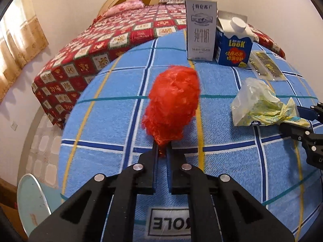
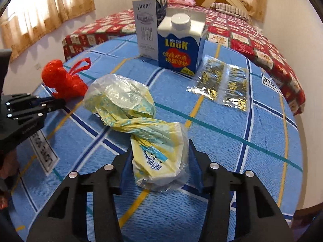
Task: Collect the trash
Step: 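Grasp the red plastic bag with left tool while right tool grasps yellow-green bag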
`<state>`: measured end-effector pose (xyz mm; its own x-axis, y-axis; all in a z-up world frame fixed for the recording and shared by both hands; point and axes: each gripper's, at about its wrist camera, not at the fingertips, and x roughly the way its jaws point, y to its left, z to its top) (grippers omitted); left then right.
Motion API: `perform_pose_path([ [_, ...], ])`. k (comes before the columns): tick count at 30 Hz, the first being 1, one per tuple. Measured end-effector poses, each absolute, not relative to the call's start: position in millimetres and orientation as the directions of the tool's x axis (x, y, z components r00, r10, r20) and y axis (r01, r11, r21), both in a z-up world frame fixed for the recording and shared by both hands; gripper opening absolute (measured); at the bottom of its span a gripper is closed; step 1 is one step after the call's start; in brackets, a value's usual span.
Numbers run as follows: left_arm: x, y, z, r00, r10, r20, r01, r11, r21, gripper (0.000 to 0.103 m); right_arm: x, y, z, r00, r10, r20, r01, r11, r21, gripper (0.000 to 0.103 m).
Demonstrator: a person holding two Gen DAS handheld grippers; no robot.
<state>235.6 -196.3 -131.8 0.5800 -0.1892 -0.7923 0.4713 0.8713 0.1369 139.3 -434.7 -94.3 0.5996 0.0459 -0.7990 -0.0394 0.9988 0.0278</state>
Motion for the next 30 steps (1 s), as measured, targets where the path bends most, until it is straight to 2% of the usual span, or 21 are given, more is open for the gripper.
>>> perform_pose_path([
  [15,194.8,-107.4,-102.2,0.645,-0.09,-0.759,0.325,0.931,0.166,0.006,135.2,-366.7,-77.5,0.684,0.073,-0.726,-0.085,0.996,0.019,0.046],
  [30,156.3,-28.1,-87.2,0.685,-0.008,-0.729,0.191,0.967,0.169,0.006,143.7,-272.6,-68.0,0.698,0.186,-0.691,-0.223,0.974,0.038,0.046],
])
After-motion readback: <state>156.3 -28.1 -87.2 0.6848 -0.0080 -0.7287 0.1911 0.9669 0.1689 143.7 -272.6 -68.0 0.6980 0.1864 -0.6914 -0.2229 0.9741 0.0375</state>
